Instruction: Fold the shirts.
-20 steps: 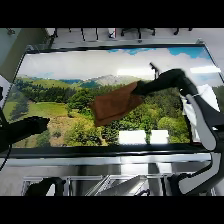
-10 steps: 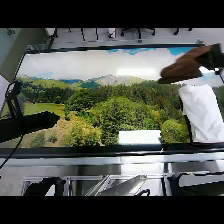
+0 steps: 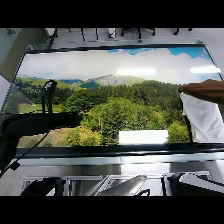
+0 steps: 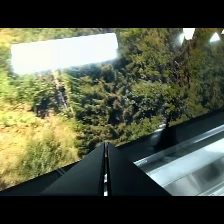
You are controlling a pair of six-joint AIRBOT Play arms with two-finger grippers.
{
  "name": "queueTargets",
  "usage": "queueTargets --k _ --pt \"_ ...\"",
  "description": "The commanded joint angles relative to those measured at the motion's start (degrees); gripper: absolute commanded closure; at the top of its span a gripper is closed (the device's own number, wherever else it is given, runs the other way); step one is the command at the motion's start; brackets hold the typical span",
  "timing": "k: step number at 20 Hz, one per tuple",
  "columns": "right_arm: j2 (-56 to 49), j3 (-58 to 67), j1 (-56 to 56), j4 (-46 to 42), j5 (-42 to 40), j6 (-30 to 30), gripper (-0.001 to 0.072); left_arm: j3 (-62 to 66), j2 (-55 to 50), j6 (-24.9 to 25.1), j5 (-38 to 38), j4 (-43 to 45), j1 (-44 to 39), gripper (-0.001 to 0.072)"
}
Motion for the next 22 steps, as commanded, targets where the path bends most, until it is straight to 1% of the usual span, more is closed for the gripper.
queueTargets --k 1,4,7,8,9,10,11,12,14,15,16,17,18,19,20,22 --pt "5.8 -10.1 -1.2 -11.5 -3.4 2.2 0.0692 0.0 -3.1 0.0 -3.5 0.0 -5.5 0.0693" --pt "8.6 -26.0 -1.2 -12.7 3.8 2.2 0.0691 0.0 -4.8 0.0 -3.8 0.0 -8.4 0.0693" --pt "8.1 -37.6 -1.2 -12.7 8.0 2.2 0.0680 0.0 -5.6 0.0 -3.7 0.0 -9.6 0.0693" --pt "7.5 -39.6 -1.2 -12.7 7.8 2.1 0.0591 0.1 -5.6 0.0 -3.7 0.0 -9.6 0.0693" --pt "6.6 -39.8 -1.2 -12.7 6.7 1.8 0.0281 0.2 -5.6 0.0 -3.7 0.0 -9.4 0.0693" --pt "5.9 -38.9 -1.2 -12.4 5.3 1.8 0.0030 0.2 -5.6 0.0 -3.5 0.0 -8.9 0.0693" --pt "5.3 -37.0 -1.2 -11.4 3.8 2.0 0.0027 0.3 -5.6 0.0 -3.1 0.0 -8.2 0.0693" --pt "4.6 -33.6 -1.2 -8.9 2.7 2.2 0.0032 0.7 -5.6 0.0 -2.4 0.0 -7.4 0.0693" --pt "3.9 -25.7 -1.2 -0.1 2.3 3.1 0.0044 2.5 -5.6 0.0 -0.9 0.0 -5.9 0.0693" --pt "4.0 -21.7 -1.2 5.5 3.3 3.5 0.0099 3.7 -5.6 0.0 -0.5 0.0 -5.3 0.0693" --pt "4.1 -18.5 -0.8 11.2 5.2 3.4 0.0273 5.2 -5.6 0.0 0.2 0.0 -4.7 0.0693" --pt "4.7 -16.0 0.3 15.5 7.5 2.3 0.0410 7.2 -5.6 0.0 1.3 0.0 -3.9 0.0693" --pt "5.8 -14.4 2.4 16.3 9.7 0.7 0.0425 9.1 -5.6 0.0 2.1 0.0 -3.0 0.0693" --pt "7.4 -14.1 5.3 15.8 11.9 -2.7 0.0546 11.3 -5.6 0.0 3.2 0.0 -2.1 0.0693" --pt "8.6 -14.3 8.7 15.4 13.1 -6.1 0.0689 13.3 -5.6 -0.1 4.3 0.0 -1.1 0.0693" --pt "10.6 -15.3 17.4 12.7 13.5 -10.0 0.0690 16.7 -5.6 -0.4 5.4 -0.1 0.6 0.0693"
